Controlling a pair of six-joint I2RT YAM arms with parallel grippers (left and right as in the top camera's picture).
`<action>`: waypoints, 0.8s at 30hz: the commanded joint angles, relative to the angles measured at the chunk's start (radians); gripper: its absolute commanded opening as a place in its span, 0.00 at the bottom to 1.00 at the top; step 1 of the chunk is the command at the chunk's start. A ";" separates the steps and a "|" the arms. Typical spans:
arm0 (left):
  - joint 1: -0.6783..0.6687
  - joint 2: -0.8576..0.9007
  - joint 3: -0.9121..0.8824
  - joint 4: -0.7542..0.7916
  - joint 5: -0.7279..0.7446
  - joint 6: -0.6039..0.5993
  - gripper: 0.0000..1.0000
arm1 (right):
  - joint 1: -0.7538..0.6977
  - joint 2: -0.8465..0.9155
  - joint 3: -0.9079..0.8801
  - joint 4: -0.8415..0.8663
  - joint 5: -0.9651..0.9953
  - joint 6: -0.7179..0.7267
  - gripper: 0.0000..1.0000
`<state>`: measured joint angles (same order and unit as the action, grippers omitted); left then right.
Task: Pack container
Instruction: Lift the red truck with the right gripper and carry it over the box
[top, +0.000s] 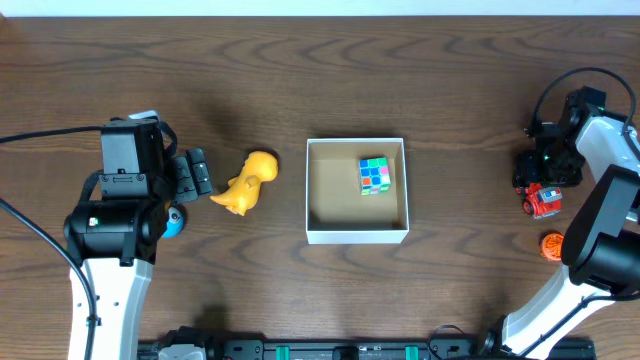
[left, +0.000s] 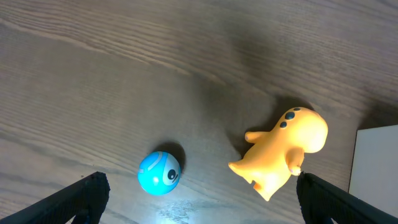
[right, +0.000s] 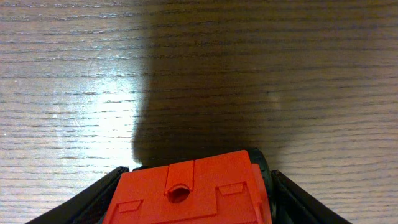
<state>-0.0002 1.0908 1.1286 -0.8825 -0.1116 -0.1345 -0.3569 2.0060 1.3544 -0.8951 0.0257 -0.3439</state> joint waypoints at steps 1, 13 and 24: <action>0.006 0.000 0.021 0.001 -0.004 -0.010 0.98 | 0.000 0.008 0.008 0.006 -0.027 0.039 0.09; 0.006 0.000 0.021 0.001 -0.004 -0.010 0.98 | 0.069 -0.143 0.117 -0.072 -0.026 0.239 0.01; 0.005 0.000 0.021 0.000 -0.004 -0.010 0.98 | 0.321 -0.375 0.150 -0.162 -0.026 0.540 0.01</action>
<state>-0.0002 1.0908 1.1286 -0.8825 -0.1116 -0.1345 -0.1123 1.6913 1.4818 -1.0569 0.0135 0.0654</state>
